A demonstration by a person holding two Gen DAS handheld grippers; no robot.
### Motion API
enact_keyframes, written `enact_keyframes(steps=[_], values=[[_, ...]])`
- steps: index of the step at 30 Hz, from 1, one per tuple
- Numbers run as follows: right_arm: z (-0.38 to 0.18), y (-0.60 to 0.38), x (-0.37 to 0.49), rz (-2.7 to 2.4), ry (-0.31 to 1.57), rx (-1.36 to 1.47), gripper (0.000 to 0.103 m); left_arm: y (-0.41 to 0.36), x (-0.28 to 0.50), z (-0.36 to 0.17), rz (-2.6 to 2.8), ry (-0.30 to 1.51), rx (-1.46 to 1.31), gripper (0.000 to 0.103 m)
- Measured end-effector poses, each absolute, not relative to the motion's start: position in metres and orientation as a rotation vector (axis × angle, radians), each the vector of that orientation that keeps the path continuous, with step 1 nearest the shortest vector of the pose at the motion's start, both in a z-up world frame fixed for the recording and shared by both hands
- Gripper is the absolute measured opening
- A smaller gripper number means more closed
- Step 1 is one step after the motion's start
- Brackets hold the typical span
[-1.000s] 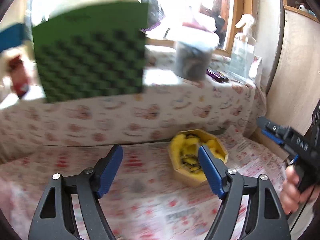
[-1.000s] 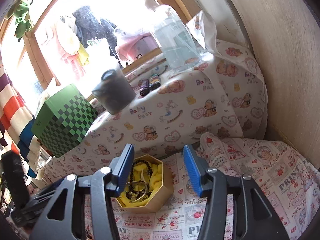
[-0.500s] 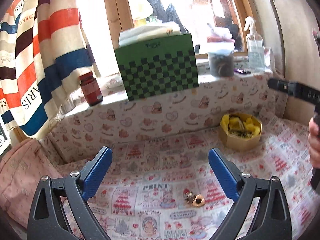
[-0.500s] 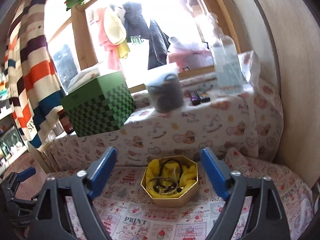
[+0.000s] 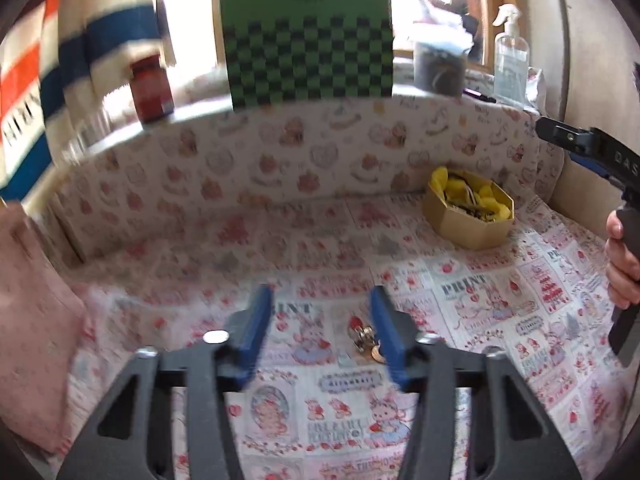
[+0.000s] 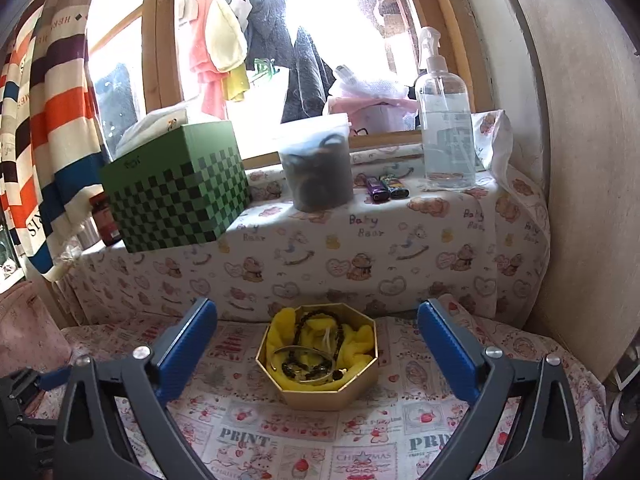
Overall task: Organize jewelry
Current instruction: 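Move the left tool to a small silver earring and close on it, then lift the earring with the left tool while the right tool moves to a small gold ring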
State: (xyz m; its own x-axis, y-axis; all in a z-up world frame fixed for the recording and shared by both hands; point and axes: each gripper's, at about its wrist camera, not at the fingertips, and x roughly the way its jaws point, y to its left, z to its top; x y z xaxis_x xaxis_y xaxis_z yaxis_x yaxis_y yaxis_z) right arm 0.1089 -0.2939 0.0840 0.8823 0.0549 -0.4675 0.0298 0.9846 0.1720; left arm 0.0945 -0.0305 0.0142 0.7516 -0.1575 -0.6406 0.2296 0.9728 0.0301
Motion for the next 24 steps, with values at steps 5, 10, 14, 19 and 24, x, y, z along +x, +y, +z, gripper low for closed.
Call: enact_keyframes(steps=[5,10,14,19,24], values=[[0.081,-0.287,0.110,0.020,0.503,0.147,0.100,-0.027,0.106,0.005,-0.296,0.783,0.039,0.020],[0.076,-0.284,0.113,0.028,0.525,0.139,0.100,-0.037,0.108,-0.008,-0.360,0.833,0.040,0.011],[0.073,-0.282,0.115,0.030,0.539,0.130,0.100,-0.045,0.118,-0.013,-0.394,0.873,0.056,0.011],[0.071,-0.282,0.116,0.029,0.544,0.127,0.100,-0.050,0.129,-0.022,-0.421,0.910,0.095,0.011],[0.066,-0.280,0.120,0.040,0.574,0.122,0.100,-0.043,0.139,-0.025,-0.438,0.947,0.047,0.006]])
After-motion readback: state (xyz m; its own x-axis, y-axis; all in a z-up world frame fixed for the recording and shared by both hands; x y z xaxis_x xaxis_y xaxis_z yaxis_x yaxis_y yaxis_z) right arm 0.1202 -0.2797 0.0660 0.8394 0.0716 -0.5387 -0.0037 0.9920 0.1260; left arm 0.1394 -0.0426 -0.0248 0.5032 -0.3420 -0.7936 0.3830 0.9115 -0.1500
